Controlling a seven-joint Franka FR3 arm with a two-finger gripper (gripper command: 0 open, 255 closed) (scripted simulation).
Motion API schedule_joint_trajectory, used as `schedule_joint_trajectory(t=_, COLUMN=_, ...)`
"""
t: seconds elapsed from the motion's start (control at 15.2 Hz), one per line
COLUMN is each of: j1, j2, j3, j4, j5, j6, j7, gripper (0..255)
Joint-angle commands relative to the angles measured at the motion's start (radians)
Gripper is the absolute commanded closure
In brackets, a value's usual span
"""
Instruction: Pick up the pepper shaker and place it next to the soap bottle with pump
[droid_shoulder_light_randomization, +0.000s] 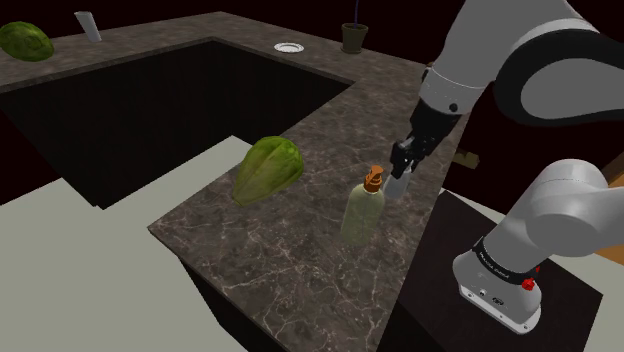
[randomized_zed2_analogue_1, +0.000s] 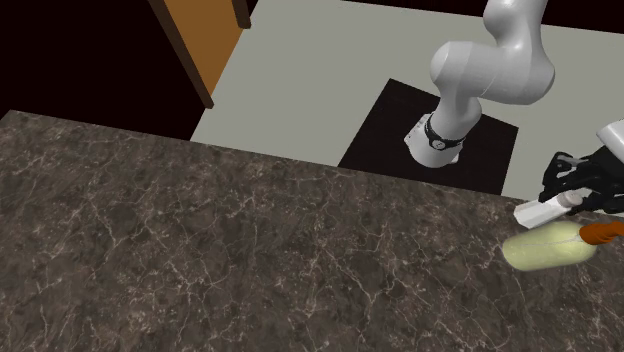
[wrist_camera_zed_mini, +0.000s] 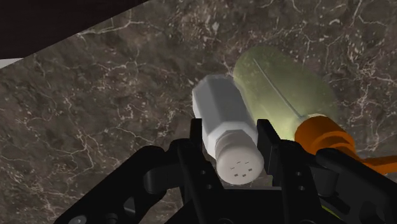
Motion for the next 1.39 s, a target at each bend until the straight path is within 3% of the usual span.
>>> schedule_joint_trajectory(t=0.0, j1=0.004, j2=-0.001, j3=0.008, j4=-0.025, j5=0.008, j6=0.025, j7=-0.001, gripper=255)
schedule_joint_trajectory(t=1.32, j1=0.05, j2=0.103, j3=0.097, j4=-0.242, j5=0.097, j6=0.341, j7=-0.005, gripper=255)
